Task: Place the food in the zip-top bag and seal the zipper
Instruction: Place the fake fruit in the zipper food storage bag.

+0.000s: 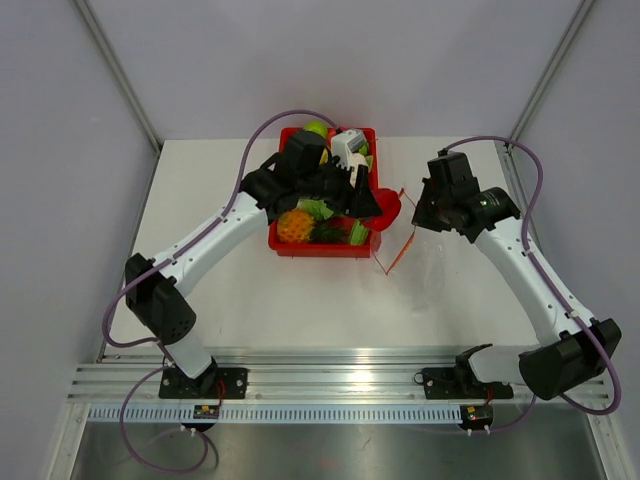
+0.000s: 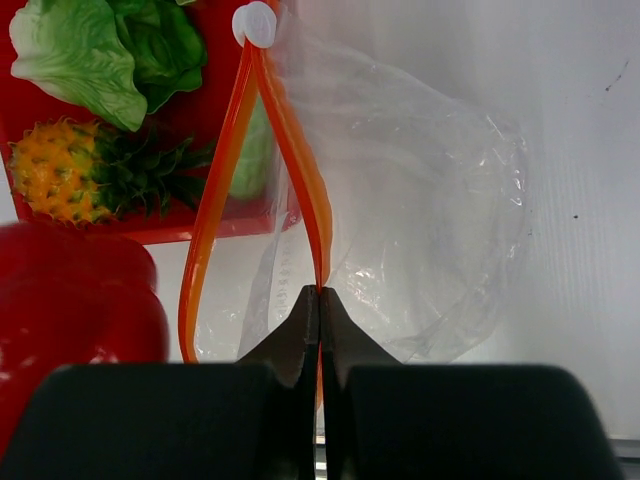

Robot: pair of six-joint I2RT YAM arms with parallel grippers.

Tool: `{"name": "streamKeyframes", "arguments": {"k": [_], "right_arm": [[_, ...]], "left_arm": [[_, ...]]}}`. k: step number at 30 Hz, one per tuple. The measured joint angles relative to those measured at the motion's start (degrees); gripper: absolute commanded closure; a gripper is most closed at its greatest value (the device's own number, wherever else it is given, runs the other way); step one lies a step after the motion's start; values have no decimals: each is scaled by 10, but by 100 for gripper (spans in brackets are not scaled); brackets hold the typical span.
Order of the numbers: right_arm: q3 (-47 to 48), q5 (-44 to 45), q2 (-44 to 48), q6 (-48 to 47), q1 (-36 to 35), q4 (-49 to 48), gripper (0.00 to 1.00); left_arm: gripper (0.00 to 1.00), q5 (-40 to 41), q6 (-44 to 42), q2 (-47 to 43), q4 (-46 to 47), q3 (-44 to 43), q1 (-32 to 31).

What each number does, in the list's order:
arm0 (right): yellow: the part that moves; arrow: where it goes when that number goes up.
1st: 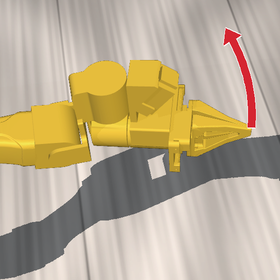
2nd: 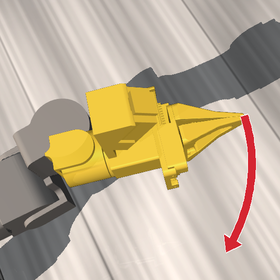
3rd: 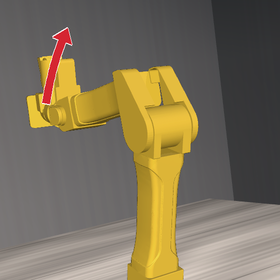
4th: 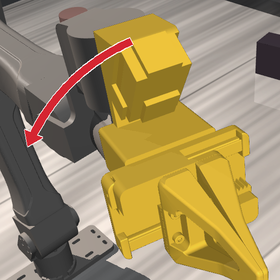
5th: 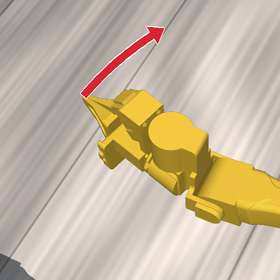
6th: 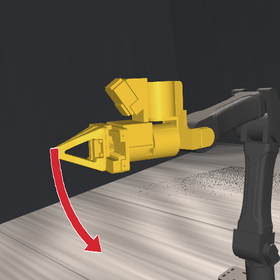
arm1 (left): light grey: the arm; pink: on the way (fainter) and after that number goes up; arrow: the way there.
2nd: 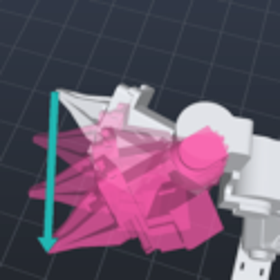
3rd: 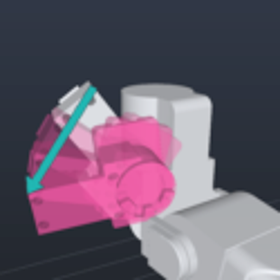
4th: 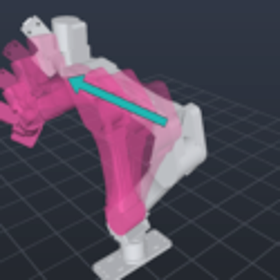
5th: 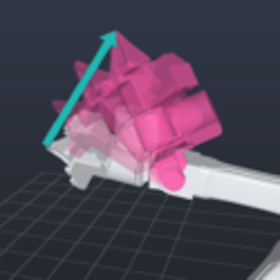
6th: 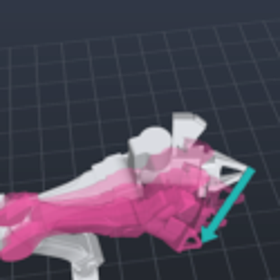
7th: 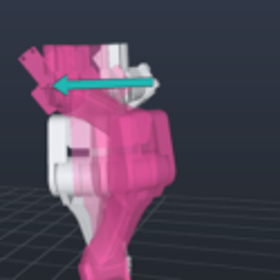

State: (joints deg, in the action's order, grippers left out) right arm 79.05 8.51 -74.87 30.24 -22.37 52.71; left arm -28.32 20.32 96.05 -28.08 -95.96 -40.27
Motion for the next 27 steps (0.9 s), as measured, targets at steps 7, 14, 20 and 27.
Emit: {"name": "streamKeyframes", "arguments": {"k": [7, 14, 20, 27], "right_arm": [[0, -13, -1, 7, 0, -14, 100], [1, -36, -1, 10, 0, -26, 100], [1, -49, -1, 12, 0, -31, 100], [-1, -76, 10, 17, 0, -40, 100]], "left_arm": [[100, -54, 32, 0, 20, 34, -3], [100, -66, 35, 7, 10, 33, -7], [100, -62, 35, 55, -10, 12, -13], [56, -38, 36, 87, -31, 2, -17]]}}
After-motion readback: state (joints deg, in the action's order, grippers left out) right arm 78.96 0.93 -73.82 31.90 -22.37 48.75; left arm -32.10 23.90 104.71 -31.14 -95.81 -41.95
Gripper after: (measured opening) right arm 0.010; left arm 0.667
